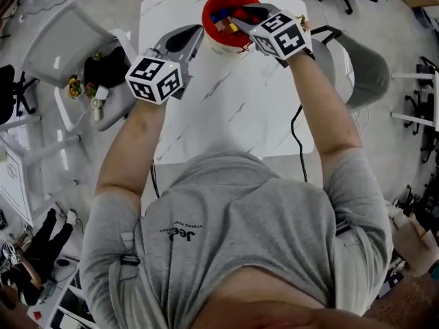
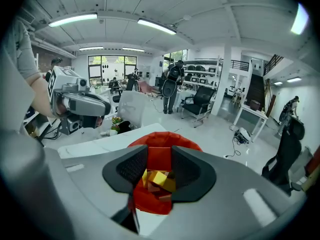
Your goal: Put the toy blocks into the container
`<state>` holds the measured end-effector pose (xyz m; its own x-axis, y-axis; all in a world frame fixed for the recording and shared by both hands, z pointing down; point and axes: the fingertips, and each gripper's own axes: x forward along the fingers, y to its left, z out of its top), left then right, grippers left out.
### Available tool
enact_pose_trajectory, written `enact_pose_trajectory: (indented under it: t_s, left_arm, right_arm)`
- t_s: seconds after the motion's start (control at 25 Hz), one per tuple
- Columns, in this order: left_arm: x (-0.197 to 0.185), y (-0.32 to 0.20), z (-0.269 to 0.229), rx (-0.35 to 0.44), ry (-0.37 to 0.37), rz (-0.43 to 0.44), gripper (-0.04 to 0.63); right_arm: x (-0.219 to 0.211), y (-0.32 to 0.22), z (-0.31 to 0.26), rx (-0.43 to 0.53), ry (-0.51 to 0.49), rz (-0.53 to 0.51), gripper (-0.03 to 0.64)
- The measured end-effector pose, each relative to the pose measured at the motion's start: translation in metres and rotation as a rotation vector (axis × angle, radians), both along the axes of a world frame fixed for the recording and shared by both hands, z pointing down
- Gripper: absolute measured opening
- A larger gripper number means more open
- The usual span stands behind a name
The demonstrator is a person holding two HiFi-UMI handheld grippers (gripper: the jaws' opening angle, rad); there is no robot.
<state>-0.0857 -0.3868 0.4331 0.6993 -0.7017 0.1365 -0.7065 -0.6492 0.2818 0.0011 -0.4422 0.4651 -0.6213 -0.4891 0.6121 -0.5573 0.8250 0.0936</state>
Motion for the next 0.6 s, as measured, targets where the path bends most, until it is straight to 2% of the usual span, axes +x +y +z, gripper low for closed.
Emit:
enact_pose_trajectory:
  t_s: [0.4,0.48,0.6]
  left_arm:
    - [0.017,-0.019,0.001,-0.009,-0.004,0.019,0.058]
    - [0.017,-0.019,0.001,-0.008,-0.005,0.02,0.058]
    - [0.017,-0.017,-0.001,-0.003,-0.006,0.021,0.058]
  right_arm:
    - [0.014,-0.024,0.008,-0.008,-0.021,0.045,0.151]
    - [0.016,-0.025,0.004,-0.016,-0.063,0.058,0.295]
    - [0.022,-0.025,-0.003,-0.007,-0.104,0.083,0.327]
